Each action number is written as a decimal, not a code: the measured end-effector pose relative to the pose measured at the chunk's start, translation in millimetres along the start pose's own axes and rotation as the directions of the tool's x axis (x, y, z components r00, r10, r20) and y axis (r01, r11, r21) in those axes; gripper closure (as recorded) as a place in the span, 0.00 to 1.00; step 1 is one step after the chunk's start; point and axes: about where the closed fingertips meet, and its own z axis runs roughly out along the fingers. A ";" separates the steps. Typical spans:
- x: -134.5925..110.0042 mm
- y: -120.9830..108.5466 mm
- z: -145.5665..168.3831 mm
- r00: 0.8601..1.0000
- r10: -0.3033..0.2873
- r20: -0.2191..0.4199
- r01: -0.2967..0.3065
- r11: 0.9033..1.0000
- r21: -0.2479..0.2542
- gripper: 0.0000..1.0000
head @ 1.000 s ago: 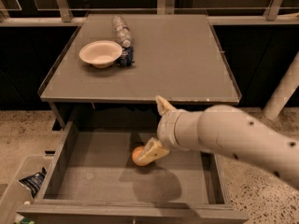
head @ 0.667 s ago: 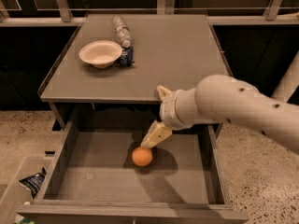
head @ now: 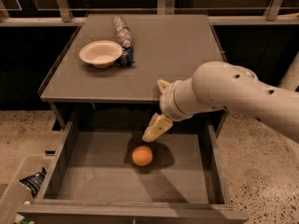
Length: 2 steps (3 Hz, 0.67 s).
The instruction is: Pick orange from top drawer and place on counter
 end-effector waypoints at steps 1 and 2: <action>-9.5 11.5 -13.1 1.000 -0.004 0.021 0.004 1.000 0.013 0.00; -8.6 51.8 -16.6 0.997 0.017 0.077 -0.018 1.000 0.007 0.00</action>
Offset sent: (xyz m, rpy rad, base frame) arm -0.1186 0.0174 -0.0144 0.3128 0.0462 -0.0728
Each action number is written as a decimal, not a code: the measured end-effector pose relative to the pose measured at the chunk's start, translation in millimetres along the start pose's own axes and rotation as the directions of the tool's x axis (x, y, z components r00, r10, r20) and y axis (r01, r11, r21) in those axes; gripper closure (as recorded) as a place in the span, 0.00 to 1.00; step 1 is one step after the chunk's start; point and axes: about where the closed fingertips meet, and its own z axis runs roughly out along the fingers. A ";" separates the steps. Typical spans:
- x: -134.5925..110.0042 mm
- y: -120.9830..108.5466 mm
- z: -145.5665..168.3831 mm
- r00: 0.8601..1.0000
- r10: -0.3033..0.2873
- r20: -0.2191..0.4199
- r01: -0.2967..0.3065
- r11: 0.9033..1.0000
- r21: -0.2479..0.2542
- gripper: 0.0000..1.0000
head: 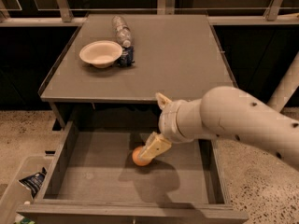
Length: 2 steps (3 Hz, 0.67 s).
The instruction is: Pick orange from top drawer and place on counter
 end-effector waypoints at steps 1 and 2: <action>21.2 51.7 11.7 0.992 0.106 0.066 -0.103 0.993 -0.048 0.00; 60.2 68.4 23.7 0.961 0.265 0.079 -0.260 0.963 -0.065 0.00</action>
Offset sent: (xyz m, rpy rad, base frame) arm -0.0377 -0.0053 -0.1615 0.1848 0.2942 -0.0907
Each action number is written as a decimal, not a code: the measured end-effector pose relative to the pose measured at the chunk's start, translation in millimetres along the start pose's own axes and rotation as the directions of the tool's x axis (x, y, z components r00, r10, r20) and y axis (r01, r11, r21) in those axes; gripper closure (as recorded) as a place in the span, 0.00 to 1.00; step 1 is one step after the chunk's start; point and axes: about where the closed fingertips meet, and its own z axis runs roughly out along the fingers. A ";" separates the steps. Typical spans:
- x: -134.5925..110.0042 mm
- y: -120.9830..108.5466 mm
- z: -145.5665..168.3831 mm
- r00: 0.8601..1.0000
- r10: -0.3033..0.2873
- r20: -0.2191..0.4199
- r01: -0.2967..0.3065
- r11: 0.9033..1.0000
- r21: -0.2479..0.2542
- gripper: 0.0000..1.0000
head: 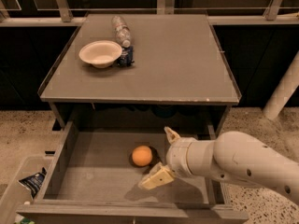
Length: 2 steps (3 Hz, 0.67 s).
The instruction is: Pick orange from top drawer and place on counter
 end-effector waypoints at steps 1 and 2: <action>43.4 -39.7 3.6 0.995 0.067 -0.077 -0.059 0.994 0.096 0.00; 66.2 -78.5 2.5 0.985 0.040 -0.169 -0.005 0.979 0.204 0.00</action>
Offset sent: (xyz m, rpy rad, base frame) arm 0.1734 0.0072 -0.0844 -0.3897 -0.0090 -0.0646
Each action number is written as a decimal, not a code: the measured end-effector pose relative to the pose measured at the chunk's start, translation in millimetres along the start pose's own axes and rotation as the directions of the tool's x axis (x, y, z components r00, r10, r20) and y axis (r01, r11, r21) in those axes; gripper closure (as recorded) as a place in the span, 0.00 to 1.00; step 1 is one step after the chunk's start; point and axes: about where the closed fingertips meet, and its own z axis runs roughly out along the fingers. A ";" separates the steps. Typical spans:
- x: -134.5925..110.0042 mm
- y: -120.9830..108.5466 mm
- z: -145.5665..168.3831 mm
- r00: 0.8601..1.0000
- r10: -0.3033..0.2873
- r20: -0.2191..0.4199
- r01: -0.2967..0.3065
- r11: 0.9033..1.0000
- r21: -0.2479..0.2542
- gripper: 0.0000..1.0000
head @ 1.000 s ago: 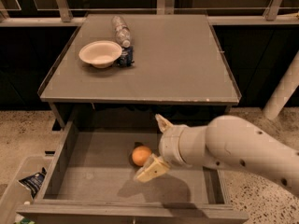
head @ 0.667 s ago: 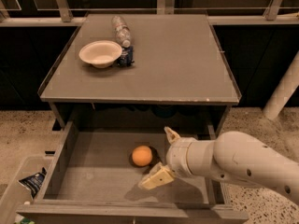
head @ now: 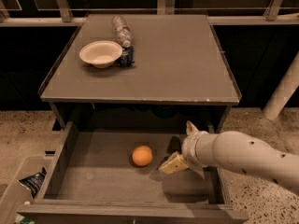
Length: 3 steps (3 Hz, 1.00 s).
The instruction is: Pick orange from top drawer and place on counter
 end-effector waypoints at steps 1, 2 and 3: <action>-4.8 -24.7 33.4 0.997 -0.065 -0.038 0.065 0.998 0.003 0.00; -31.0 -13.4 52.7 0.991 -0.128 -0.023 0.128 0.991 -0.029 0.00; -31.0 -13.4 52.7 0.991 -0.128 -0.023 0.128 0.991 -0.029 0.00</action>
Offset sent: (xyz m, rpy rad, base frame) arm 0.0328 -0.0017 -0.0129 -0.0612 -0.0067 0.0217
